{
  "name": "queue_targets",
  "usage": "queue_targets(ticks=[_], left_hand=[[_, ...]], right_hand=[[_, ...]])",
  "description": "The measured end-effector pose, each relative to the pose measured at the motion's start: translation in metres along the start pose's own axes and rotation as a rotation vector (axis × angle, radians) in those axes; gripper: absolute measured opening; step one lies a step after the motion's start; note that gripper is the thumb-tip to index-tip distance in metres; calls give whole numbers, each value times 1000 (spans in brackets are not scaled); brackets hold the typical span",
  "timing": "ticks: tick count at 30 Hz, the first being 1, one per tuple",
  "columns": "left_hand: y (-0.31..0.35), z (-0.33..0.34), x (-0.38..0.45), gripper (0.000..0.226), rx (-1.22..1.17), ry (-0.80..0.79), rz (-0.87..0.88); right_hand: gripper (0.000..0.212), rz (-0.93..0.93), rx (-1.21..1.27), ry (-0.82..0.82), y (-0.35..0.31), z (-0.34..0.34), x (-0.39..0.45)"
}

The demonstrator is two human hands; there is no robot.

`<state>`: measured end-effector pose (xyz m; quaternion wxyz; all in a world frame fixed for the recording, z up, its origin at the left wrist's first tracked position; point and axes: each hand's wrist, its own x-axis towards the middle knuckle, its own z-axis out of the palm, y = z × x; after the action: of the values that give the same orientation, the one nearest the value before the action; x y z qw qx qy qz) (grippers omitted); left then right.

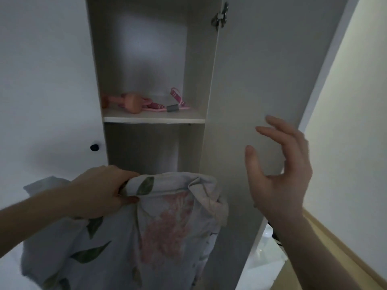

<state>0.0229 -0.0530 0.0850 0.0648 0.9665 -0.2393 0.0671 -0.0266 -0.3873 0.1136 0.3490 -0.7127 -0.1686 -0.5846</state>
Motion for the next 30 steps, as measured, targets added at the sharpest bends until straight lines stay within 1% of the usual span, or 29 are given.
queue_targets(ticks=[1,3,5,8,10,13,16,18,20,22,25,28,30], left_hand=[[-2,-3,0,35,20,-17,0],[-5,-6,-2,37,44,-61,10],[-12,-4,-5,36,83,-96,-5],[-36,6,-11,16,144,-93,-17],[-48,11,-19,24,197,-124,-33],[-59,12,-31,25,275,-226,-58],[-68,13,-41,25,294,-305,-95],[-76,15,-44,35,292,-328,-105],[-86,18,-50,34,282,-352,-125],[-96,21,-60,30,272,-366,-150],[-107,23,-76,36,261,-375,-210],[-118,24,-96,39,254,-375,-294],[-124,23,-110,32,241,-368,-336]], right_hand=[[31,-20,-41,78,3,-2,-1],[40,17,-78,138,12,0,-4],[53,91,-72,112,19,7,-6],[66,121,-65,117,20,16,-7],[69,164,-33,156,14,21,-7],[69,167,-6,146,4,30,-12],[65,121,35,109,-7,44,-21],[64,81,51,69,-16,52,-29],[64,62,67,9,-29,64,-35],[64,33,84,-52,-43,79,-42],[66,-29,146,-146,-56,107,-51],[60,-59,243,-235,-63,145,-58],[61,-91,277,-276,-69,172,-61]])
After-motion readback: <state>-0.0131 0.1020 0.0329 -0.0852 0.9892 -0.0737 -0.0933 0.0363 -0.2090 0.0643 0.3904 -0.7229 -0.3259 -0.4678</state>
